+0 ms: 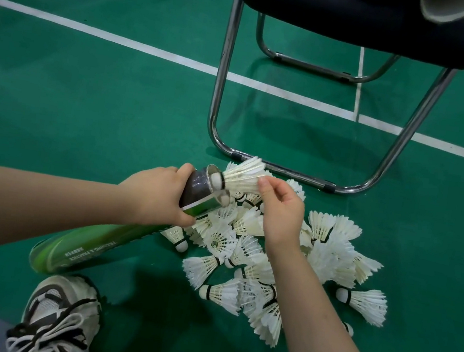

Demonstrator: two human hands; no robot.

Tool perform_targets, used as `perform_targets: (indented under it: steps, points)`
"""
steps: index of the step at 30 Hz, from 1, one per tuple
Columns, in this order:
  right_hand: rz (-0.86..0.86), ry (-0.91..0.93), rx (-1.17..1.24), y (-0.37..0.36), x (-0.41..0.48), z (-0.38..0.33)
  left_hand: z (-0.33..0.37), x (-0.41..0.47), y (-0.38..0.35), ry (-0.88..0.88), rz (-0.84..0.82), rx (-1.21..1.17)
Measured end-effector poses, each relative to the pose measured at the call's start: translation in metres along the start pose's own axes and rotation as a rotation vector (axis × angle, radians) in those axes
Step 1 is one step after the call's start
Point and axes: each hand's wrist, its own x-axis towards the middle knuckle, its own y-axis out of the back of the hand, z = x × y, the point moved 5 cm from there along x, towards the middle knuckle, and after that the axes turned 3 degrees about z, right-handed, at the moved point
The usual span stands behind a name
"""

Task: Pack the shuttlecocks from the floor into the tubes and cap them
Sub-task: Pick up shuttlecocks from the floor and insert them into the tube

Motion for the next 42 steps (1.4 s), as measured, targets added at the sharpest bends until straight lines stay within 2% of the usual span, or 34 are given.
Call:
perform_targets:
  steps: [3, 6, 9, 12, 15, 17, 19, 22, 24, 26, 29, 33, 37, 39, 42]
  points:
    - [0.187, -0.049, -0.112, 0.022, 0.011, 0.016, -0.005, 0.002, 0.001, 0.030, 0.011, 0.002]
    - [0.150, -0.220, -0.285, 0.032, 0.020, 0.050, -0.011, 0.001, 0.000, 0.052, 0.008, 0.007]
    - [0.093, -0.397, -0.195, 0.032, 0.016, 0.076, -0.015, -0.001, -0.002, 0.068, -0.005, 0.023]
    - [0.125, -0.344, -0.226, 0.030, 0.011, 0.079, -0.018, 0.000, -0.004, 0.077, -0.022, 0.027]
    - [0.285, -0.285, -0.188, 0.033, 0.002, 0.074, -0.016, 0.001, -0.003, 0.075, -0.015, 0.017]
    - [0.292, -0.187, -0.380, 0.032, -0.002, 0.073, -0.014, 0.001, -0.002, 0.064, -0.008, 0.020]
    - [0.106, -0.113, -0.697, 0.023, -0.005, 0.077, -0.014, 0.001, -0.002, 0.059, -0.007, 0.023]
    - [-0.338, -0.193, -1.186, 0.004, -0.011, 0.093, -0.014, 0.000, -0.002, 0.058, -0.005, 0.019]
    - [-0.442, -0.202, -1.314, 0.001, -0.015, 0.102, -0.013, -0.001, -0.003, 0.057, -0.005, 0.017]
    - [-0.398, -0.174, -1.256, 0.003, -0.017, 0.105, -0.012, -0.001, -0.004, 0.052, -0.007, 0.017]
    - [-0.241, -0.109, -1.027, 0.011, -0.014, 0.098, -0.013, -0.003, -0.004, 0.048, -0.011, 0.019]
    - [-0.115, -0.072, -0.545, 0.023, -0.003, 0.067, -0.013, -0.002, -0.005, 0.049, -0.021, 0.020]
    - [0.127, -0.041, -0.098, 0.030, 0.004, 0.027, -0.009, 0.000, -0.006, 0.034, -0.029, 0.035]
    - [0.150, -0.036, 0.060, 0.025, 0.004, 0.011, -0.006, 0.000, -0.007, 0.025, -0.038, 0.047]
    - [0.061, -0.029, 0.144, 0.009, 0.002, -0.009, -0.002, -0.001, -0.009, 0.012, -0.052, 0.048]
